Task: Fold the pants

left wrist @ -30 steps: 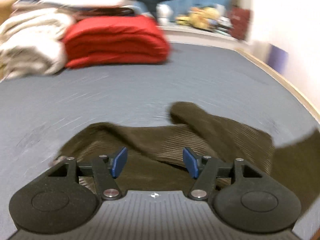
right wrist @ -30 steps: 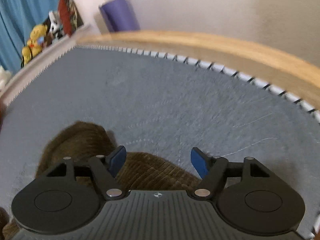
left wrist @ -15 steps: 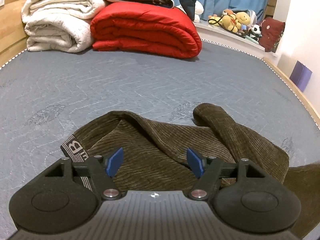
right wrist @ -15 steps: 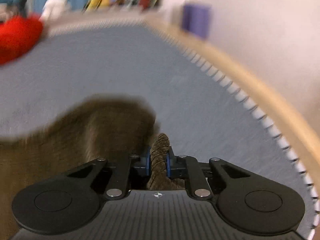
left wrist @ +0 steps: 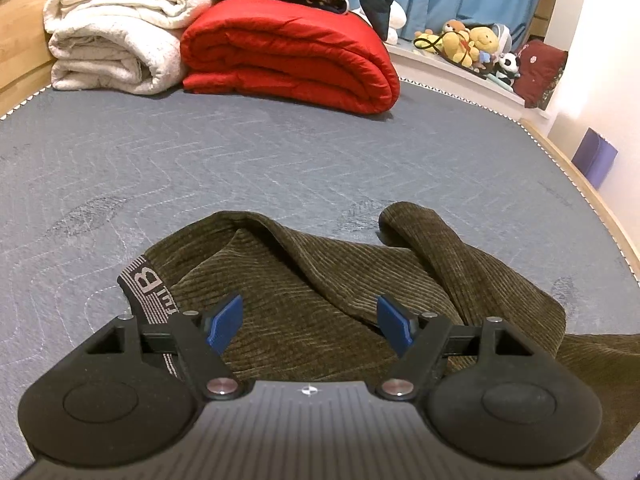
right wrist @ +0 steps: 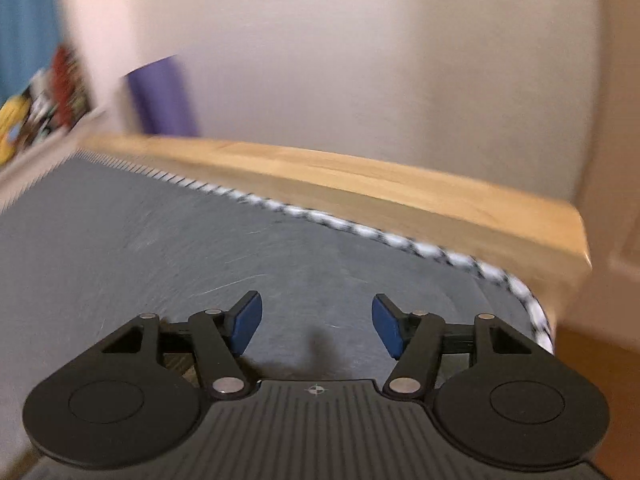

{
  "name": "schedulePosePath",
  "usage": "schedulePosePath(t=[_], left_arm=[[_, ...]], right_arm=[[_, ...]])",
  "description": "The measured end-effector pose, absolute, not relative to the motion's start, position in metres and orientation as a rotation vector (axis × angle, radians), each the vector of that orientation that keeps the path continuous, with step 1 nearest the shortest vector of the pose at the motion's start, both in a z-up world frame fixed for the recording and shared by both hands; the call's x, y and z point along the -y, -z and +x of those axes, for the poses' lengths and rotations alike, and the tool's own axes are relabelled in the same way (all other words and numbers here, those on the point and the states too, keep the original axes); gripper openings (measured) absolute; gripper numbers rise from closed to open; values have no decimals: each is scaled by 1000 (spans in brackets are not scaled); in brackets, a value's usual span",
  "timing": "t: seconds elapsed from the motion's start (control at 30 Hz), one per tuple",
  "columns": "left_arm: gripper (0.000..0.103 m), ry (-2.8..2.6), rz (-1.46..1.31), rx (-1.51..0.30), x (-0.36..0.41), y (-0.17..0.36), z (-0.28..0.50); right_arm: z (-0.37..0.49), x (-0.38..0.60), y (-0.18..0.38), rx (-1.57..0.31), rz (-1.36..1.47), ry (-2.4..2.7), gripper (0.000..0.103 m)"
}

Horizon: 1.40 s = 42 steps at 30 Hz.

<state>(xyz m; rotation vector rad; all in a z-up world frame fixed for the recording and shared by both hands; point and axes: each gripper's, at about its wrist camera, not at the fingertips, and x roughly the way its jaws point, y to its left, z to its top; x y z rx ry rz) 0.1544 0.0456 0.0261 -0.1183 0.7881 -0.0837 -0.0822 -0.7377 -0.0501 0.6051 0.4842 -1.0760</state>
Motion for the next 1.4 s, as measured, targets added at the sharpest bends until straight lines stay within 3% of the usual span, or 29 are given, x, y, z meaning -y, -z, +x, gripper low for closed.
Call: schedulePosePath(t=[0.17,0.3,0.47,0.7,0.73,0.77,0.8,0.87,1.07,1.23,1.33,1.4], left_arm=[[79,99,-142,-789,-46,-30,154],[79,105,-153,-788,-46,-32,152],[79,109,-160,-790,-48,-32,149],[79,99,-182,-799,-55,-31,148],[79,100,-186,-799,-56,-31,148],[79,101,-190,-799,-56,-32,148],[79,104,-192,-799,-56,-33,148],[79,112,-192,-799,-54,-33,148],[79,134,-206,-795,-48,-37,148],[79,145,-206,-794,-44,-38,147],[79,149,-204,-800,-42,-36,147],[79,150,-204,-804,-41,-36,147]], right_arm=[[-123,752,64,-439,884,1150,62],[-119,748,70,-499,903,1089,52],[-76,736,92,-656,865,815,52],[-45,720,99,-665,792,793,56],[-44,720,100,-659,812,778,50],[-44,720,101,-654,836,756,32],[-43,720,101,-647,866,723,21],[-43,718,95,-624,905,693,14],[-69,719,56,-502,931,794,10],[-113,699,25,-517,982,1127,11],[-113,698,28,-548,946,1218,18],[-110,699,24,-518,903,1266,28]])
